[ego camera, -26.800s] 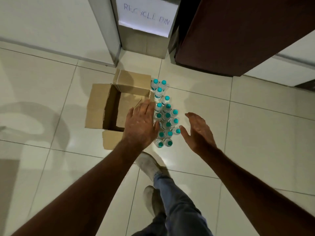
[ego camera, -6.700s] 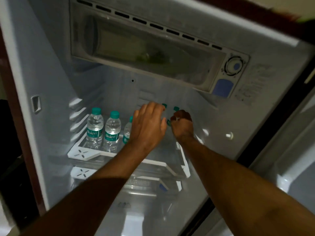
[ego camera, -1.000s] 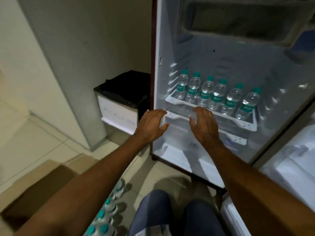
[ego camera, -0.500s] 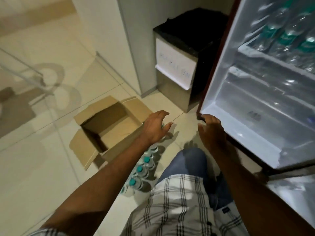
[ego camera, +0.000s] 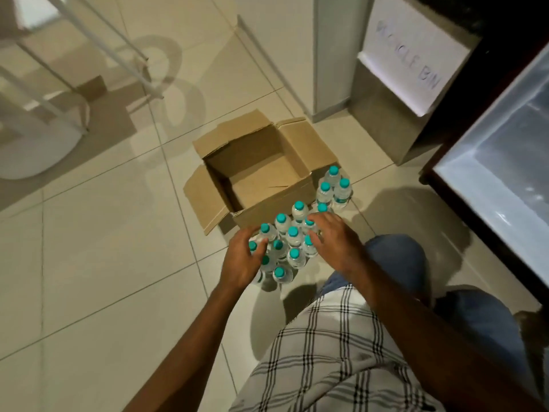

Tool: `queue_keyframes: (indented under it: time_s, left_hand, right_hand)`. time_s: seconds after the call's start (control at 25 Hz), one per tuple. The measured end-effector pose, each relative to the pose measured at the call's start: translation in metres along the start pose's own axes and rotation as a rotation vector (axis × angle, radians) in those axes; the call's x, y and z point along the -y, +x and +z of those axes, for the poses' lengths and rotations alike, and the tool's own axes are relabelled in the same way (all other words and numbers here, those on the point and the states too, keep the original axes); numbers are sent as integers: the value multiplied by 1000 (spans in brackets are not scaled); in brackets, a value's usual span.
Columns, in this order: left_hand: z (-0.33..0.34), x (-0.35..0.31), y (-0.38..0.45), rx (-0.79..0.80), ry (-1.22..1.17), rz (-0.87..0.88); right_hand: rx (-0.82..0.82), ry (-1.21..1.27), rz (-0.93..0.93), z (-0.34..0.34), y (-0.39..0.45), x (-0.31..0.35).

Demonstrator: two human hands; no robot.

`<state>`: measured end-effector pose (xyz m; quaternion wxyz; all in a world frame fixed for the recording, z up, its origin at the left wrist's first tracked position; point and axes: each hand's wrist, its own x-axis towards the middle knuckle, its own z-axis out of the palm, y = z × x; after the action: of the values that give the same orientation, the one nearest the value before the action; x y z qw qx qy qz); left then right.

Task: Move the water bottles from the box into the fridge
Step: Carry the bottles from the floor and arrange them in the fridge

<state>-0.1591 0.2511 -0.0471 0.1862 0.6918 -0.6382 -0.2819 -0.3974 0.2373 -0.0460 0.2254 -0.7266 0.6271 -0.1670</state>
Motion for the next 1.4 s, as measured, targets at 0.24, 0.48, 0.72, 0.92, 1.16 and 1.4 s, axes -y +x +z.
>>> queue_keyframes:
  time_s: [0.24, 0.48, 0.72, 0.92, 1.16, 1.4]
  left_hand:
    - [3, 63, -33, -44, -55, -209]
    - [28, 83, -51, 22, -76, -272]
    - [47, 88, -56, 60, -143, -308]
    - [53, 89, -53, 23, -214, -339]
    - [54, 88, -53, -9, -268, -386]
    - [54, 84, -62, -25, -265, -390]
  right_hand:
    - [299, -74, -164, 48, 2, 50]
    - [522, -233, -53, 82, 1, 68]
    - [608, -389, -50, 95, -3, 64]
    - [660, -437, -69, 106, -3, 60]
    - [726, -628, -143, 115, 5, 55]
    - [797, -655, -220, 109, 10, 52]
